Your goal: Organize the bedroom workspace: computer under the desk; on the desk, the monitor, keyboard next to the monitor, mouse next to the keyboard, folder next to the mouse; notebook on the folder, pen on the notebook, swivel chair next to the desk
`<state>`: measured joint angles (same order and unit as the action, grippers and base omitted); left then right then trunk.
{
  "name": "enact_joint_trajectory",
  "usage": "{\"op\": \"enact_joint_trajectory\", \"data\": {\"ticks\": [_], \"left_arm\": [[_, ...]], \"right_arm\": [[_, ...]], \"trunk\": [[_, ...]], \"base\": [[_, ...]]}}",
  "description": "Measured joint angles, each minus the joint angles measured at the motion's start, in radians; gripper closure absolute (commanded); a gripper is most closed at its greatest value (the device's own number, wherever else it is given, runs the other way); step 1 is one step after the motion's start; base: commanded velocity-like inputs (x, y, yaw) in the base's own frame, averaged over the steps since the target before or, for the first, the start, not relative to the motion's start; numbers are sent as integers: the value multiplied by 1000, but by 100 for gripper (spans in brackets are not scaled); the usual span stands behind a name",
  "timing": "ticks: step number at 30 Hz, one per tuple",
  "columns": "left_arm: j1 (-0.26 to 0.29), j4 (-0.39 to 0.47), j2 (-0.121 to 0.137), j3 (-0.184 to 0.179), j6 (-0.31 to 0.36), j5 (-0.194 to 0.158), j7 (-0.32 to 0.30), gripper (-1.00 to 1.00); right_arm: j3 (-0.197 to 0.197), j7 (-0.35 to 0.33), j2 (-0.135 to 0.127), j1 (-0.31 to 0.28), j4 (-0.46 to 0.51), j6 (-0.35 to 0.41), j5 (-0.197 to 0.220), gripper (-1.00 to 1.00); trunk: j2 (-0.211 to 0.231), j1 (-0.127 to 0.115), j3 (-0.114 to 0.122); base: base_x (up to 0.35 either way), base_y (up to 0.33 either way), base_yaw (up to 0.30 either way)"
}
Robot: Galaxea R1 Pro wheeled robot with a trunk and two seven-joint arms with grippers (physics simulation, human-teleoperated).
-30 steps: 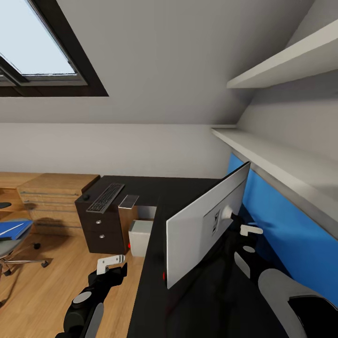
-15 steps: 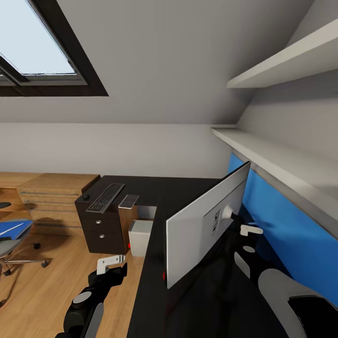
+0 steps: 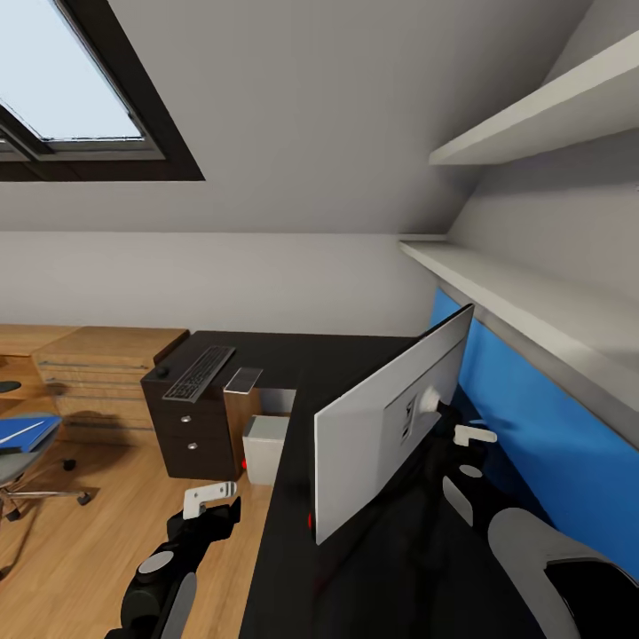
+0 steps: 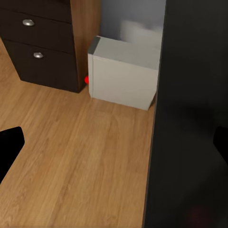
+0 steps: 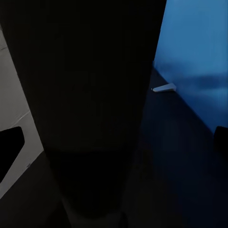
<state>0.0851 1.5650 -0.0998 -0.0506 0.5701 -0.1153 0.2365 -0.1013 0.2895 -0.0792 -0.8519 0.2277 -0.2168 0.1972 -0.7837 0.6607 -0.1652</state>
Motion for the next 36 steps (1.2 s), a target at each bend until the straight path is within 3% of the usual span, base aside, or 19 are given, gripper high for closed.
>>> {"op": "enact_joint_trajectory", "data": {"ticks": [26, 32, 36], "left_arm": [[0, 0, 0, 0, 0, -2, 0, -100], [0, -4, 3, 2, -1, 0, 1, -100], [0, -22, 4, 15, -3, 0, 2, -100]], "right_arm": [[-1, 0, 1, 0, 0, -1, -1, -100], [-8, 2, 38, 1, 13, -2, -16, -100], [-9, 5, 81, 5, 43, -4, -22, -100]], "trunk": [[0, 0, 0], [0, 0, 0], [0, 0, 0]], "base": [[-289, 0, 0], [-33, 0, 0], [-8, 0, 0]]}}
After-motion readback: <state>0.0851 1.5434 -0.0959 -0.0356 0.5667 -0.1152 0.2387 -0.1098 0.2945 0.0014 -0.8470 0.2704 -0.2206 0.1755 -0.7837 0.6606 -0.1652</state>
